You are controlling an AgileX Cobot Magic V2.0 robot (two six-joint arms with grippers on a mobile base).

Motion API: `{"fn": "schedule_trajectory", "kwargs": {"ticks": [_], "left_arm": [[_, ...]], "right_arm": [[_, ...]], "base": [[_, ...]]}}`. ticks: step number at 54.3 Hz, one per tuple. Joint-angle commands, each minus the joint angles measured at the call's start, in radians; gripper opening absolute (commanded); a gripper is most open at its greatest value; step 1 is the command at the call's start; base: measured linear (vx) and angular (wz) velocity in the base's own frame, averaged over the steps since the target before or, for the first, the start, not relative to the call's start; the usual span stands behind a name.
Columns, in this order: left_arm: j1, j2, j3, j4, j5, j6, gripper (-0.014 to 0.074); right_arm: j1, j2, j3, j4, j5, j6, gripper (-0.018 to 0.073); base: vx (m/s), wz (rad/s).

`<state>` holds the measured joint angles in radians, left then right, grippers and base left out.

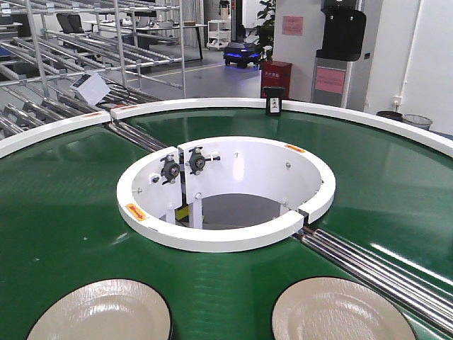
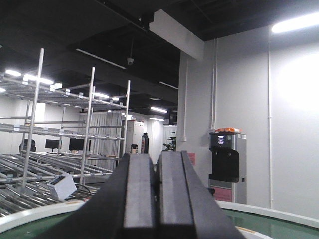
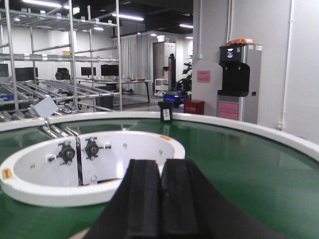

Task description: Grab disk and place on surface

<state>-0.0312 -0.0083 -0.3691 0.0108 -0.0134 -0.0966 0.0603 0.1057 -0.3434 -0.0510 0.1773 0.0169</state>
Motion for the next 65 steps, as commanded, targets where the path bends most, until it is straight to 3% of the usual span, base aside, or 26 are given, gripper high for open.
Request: {"fn": "schedule_trajectory", "kwargs": {"ticks": [1,5,10,24,36,49,55,65], "left_arm": [[0.000,0.068,-0.166,0.003,0.114,0.010,-0.0008],[0.000,0.153,-0.253,0.003,0.190,0.010,-0.0006],[0.000,0.257,-0.306,0.003,0.198,0.010,-0.0004],[0.000,0.485,-0.314,0.003,0.222,0.010,0.0020],[0.000,0.654,-0.314,0.003,0.318,0.010,0.0170],[0.000,0.815,-0.314,0.003,0.387,0.010,0.0444],[0.000,0.875,-0.314,0.003,0.396,0.010,0.0488],[0.000,0.977,-0.314,0.001,0.372,0.009,0.0484]], "right_arm": [[-0.002,0.095,-0.141,-0.035,-0.035,-0.008,-0.0008],[-0.002,0.170,-0.208,-0.061,-0.035,-0.008,-0.0008],[-0.002,0.251,-0.246,-0.065,-0.041,-0.007,-0.0008],[-0.002,0.435,-0.247,-0.065,-0.031,-0.007,-0.0006],[-0.002,0.570,-0.247,-0.065,-0.017,-0.007,0.0031],[-0.002,0.681,-0.247,-0.069,-0.018,-0.007,0.0190],[-0.002,0.712,-0.247,-0.073,-0.018,-0.007,0.0284],[-0.002,0.759,-0.247,-0.073,-0.018,-0.007,0.0408]], "base": [[0.00,0.00],[0.00,0.00],[0.00,0.00],[0.00,0.00],[0.00,0.00],[0.00,0.00],[0.00,0.00],[0.00,0.00]]}}
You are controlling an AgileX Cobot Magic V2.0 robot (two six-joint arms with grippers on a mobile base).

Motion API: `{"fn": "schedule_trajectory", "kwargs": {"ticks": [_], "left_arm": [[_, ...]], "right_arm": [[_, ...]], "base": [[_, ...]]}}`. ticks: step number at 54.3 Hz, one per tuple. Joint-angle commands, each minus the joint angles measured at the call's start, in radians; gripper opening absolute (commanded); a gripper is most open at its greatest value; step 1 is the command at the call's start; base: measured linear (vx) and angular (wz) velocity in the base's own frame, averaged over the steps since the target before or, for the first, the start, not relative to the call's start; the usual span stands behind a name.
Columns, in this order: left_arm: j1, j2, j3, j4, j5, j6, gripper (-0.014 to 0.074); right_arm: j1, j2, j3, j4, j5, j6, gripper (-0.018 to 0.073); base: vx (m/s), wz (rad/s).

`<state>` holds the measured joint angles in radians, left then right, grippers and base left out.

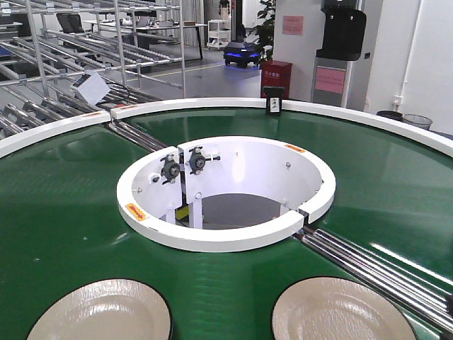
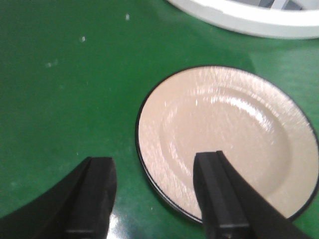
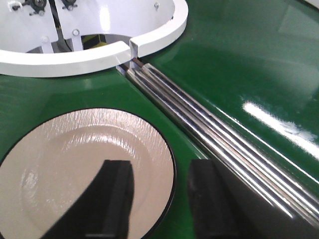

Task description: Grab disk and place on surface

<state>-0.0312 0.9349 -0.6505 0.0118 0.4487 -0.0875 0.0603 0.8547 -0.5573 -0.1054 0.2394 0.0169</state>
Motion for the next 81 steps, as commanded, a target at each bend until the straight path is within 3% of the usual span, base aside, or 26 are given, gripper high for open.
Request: {"fn": "schedule_trajectory", "kwargs": {"ticks": [1,11,23,32,49,54,61,69,75,78,81], "left_arm": [[0.000,0.043,-0.032,0.001,-0.097,0.001,0.0484],[0.000,0.171,-0.033,0.001,-0.200,0.001,0.0484],[0.000,0.305,-0.091,-0.028,-0.158,-0.118,0.0484],[0.005,0.400,-0.197,-0.024,-0.144,-0.110,0.0484],[0.144,0.565,-0.400,-0.029,0.020,-0.075,0.0477],[0.198,0.604,-0.435,-0.078,0.048,-0.057,0.0464],[0.264,0.654,-0.444,-0.301,0.056,0.107,0.0463],[0.323,0.725,-0.443,-0.651,0.106,0.469,0.0463],[0.349,0.779,-0.443,-0.928,0.213,0.770,0.0463],[0.349,0.800,-0.443,-0.997,0.267,0.891,0.0463],[0.349,0.820,-0.443,-1.020,0.306,0.959,0.0463]], "right_arm": [[-0.002,0.013,-0.033,-0.019,-0.080,-0.007,0.0412],[-0.001,0.060,-0.033,-0.019,-0.080,-0.007,0.0428],[-0.001,0.092,-0.033,-0.019,-0.080,-0.007,0.0428],[-0.001,0.101,-0.033,-0.018,-0.080,-0.002,0.0428],[-0.001,0.102,-0.033,-0.018,-0.080,-0.002,0.0428],[-0.001,0.102,-0.033,-0.018,-0.080,-0.002,0.0428],[-0.001,0.102,-0.033,-0.018,-0.080,-0.002,0.0428],[-0.001,0.102,-0.033,-0.018,-0.080,-0.002,0.0428],[-0.001,0.102,-0.033,-0.018,-0.080,-0.002,0.0428],[-0.001,0.102,-0.033,-0.018,-0.080,-0.002,0.0428],[-0.001,0.102,-0.033,-0.018,-0.080,-0.002,0.0428]], "base": [[0.00,0.00],[0.00,0.00],[0.00,0.00],[0.00,0.00],[0.00,0.00],[0.00,0.00],[0.00,0.00],[0.00,0.00],[0.00,0.00],[0.00,0.00],[0.00,0.00]]}}
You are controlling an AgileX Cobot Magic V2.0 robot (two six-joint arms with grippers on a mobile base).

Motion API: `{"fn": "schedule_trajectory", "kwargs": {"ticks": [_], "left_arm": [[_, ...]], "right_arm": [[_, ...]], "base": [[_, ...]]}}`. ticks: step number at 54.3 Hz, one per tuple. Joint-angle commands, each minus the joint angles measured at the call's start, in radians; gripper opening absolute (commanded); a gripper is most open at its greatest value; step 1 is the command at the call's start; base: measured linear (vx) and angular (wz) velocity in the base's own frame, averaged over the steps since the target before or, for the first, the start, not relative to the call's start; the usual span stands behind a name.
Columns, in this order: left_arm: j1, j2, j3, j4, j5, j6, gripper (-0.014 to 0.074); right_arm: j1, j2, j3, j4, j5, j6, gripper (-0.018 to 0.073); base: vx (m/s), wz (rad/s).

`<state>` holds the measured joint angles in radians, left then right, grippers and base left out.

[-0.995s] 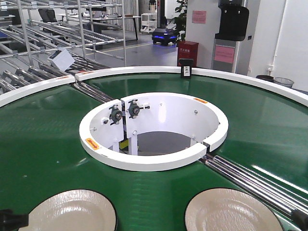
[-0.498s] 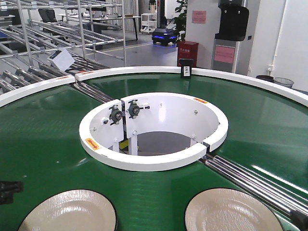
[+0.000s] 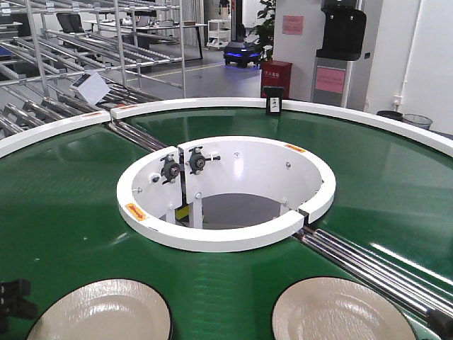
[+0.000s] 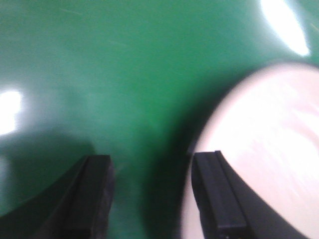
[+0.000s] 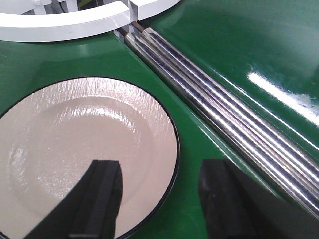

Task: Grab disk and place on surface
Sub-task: 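Close the left gripper on the rim of the plate nearest it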

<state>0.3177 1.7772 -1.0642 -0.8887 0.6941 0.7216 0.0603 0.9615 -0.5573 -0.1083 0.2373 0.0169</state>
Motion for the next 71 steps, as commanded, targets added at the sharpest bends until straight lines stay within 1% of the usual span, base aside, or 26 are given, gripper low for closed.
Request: {"fn": "schedule_trajectory", "kwargs": {"ticks": [1,7,11,20,26,34,39,42,49,54,64,68,71], "left_arm": [[0.000,-0.019,-0.029,-0.121,0.062,0.155,0.0463],[0.000,0.009,-0.029,-0.118,0.066,0.154,0.0463],[-0.005,0.030,-0.029,-0.134,0.073,0.155,0.0463],[-0.045,0.073,-0.029,-0.138,0.114,0.155,0.0463],[-0.083,0.085,-0.029,-0.136,0.133,0.156,0.0463],[-0.097,0.086,-0.029,-0.142,0.132,0.156,0.0457],[-0.097,0.086,-0.029,-0.172,0.145,0.156,0.0398],[-0.097,0.086,-0.029,-0.192,0.147,0.156,0.0333],[-0.097,0.084,-0.029,-0.235,0.148,0.152,0.0135],[-0.096,0.072,-0.029,-0.241,0.148,0.152,-0.0011],[-0.096,0.033,-0.029,-0.243,0.152,0.147,-0.0008],[-0.096,0.011,-0.029,-0.247,0.148,0.112,-0.0007],[-0.096,-0.008,-0.029,-0.250,0.139,0.081,-0.0007]], "right_arm": [[-0.001,-0.005,-0.033,-0.015,-0.078,-0.002,0.0428],[-0.001,-0.005,-0.033,-0.015,-0.078,-0.002,0.0428],[-0.001,-0.005,-0.033,-0.015,-0.078,-0.002,0.0428],[-0.001,-0.005,-0.033,-0.015,-0.078,-0.002,0.0428],[-0.001,-0.005,-0.033,-0.015,-0.078,-0.002,0.0428],[-0.001,-0.005,-0.033,-0.015,-0.077,-0.002,0.0438],[-0.001,-0.005,-0.033,-0.019,-0.077,-0.003,0.0461],[-0.001,-0.005,-0.033,-0.019,-0.077,-0.005,0.0482],[-0.001,-0.005,-0.033,-0.022,-0.077,-0.008,0.0506],[-0.001,-0.005,-0.033,-0.022,-0.073,-0.006,0.0503],[-0.001,-0.005,-0.033,-0.010,-0.079,0.007,0.0494],[-0.002,-0.005,-0.037,0.003,-0.084,0.034,0.0494],[-0.002,-0.001,-0.054,0.019,-0.062,0.070,0.0494]], "base": [[0.00,0.00],[0.00,0.00],[0.00,0.00],[0.00,0.00],[0.00,0.00],[0.00,0.00],[0.00,0.00],[0.00,0.00],[0.00,0.00],[0.00,0.00],[0.00,0.00],[0.00,0.00],[0.00,0.00]]}}
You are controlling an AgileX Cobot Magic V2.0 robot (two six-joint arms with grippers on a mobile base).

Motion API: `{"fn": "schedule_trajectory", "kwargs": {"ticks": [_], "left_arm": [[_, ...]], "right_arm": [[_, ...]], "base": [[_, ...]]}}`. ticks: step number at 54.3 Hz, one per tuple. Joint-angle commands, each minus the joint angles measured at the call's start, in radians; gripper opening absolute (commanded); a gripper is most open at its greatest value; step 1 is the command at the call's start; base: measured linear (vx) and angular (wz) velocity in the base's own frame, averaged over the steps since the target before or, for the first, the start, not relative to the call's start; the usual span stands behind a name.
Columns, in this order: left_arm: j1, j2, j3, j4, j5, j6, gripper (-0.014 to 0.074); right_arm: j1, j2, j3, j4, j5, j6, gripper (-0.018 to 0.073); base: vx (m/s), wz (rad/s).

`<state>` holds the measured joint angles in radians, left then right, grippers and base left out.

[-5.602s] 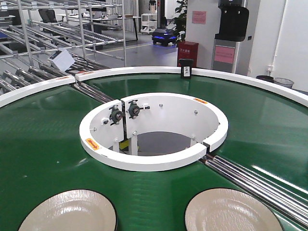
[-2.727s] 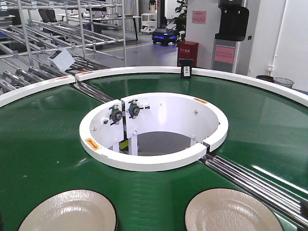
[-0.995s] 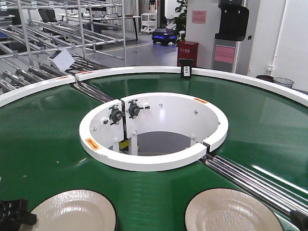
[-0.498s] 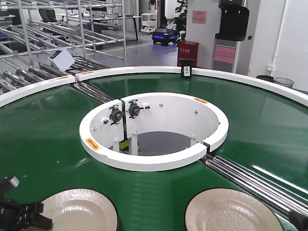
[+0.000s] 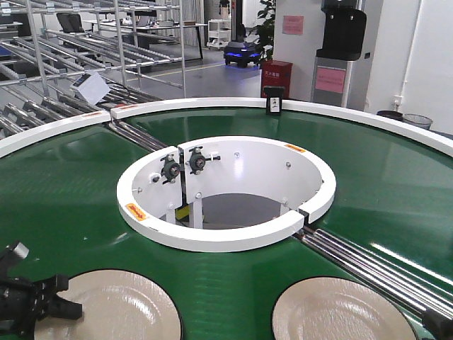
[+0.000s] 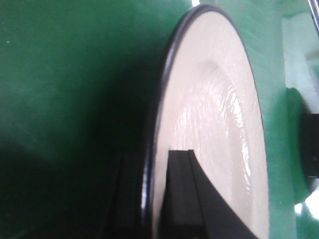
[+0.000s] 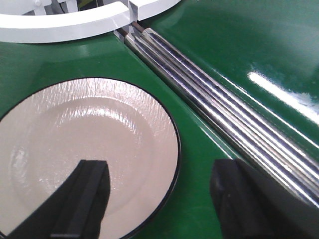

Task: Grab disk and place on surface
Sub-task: 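Close the left gripper on the rim of the plate nearest it, then close the right gripper on the rim of the other cream plate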

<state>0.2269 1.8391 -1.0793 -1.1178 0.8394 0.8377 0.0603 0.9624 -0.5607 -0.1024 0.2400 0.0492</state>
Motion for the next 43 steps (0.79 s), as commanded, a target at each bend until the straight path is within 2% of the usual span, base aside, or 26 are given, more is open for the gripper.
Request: {"fn": "schedule_trajectory", "kwargs": {"ticks": [1,10,13,20,26,30,34,39,43], "left_arm": [[-0.005,-0.077,-0.014,-0.020,-0.009,-0.045,-0.0007],[-0.005,-0.131,-0.015,-0.021,-0.014,-0.068,-0.0007],[-0.005,-0.148,-0.015,-0.019,-0.016,-0.068,-0.0007],[-0.005,-0.182,-0.015,-0.011,-0.017,-0.066,-0.0007],[-0.005,-0.193,-0.015,-0.010,-0.016,-0.066,-0.0007],[-0.005,-0.194,-0.015,-0.011,-0.009,-0.066,-0.0007],[-0.005,-0.194,-0.014,-0.011,0.002,-0.066,-0.0007],[-0.005,-0.194,-0.014,-0.011,0.002,-0.066,-0.0007],[-0.005,-0.194,-0.014,-0.011,0.002,-0.066,-0.0007]], "right_arm": [[-0.002,-0.002,-0.063,0.023,-0.046,0.050,0.0494],[-0.007,0.054,-0.210,0.031,0.142,0.075,0.0494],[-0.031,0.089,-0.268,0.033,0.192,0.084,0.0494],[-0.161,0.197,-0.389,0.039,0.255,0.135,0.0494],[-0.307,0.308,-0.462,0.150,0.281,0.126,0.0486],[-0.381,0.382,-0.488,0.270,0.325,0.032,0.0473],[-0.435,0.461,-0.498,0.439,0.377,-0.133,0.0457],[-0.456,0.559,-0.498,0.654,0.442,-0.394,0.0447],[-0.458,0.629,-0.498,0.808,0.476,-0.559,0.0447]], "base": [[0.00,0.00],[0.00,0.00],[0.00,0.00],[0.00,0.00],[0.00,0.00],[0.00,0.00],[0.00,0.00],[0.00,0.00],[0.00,0.00]]}}
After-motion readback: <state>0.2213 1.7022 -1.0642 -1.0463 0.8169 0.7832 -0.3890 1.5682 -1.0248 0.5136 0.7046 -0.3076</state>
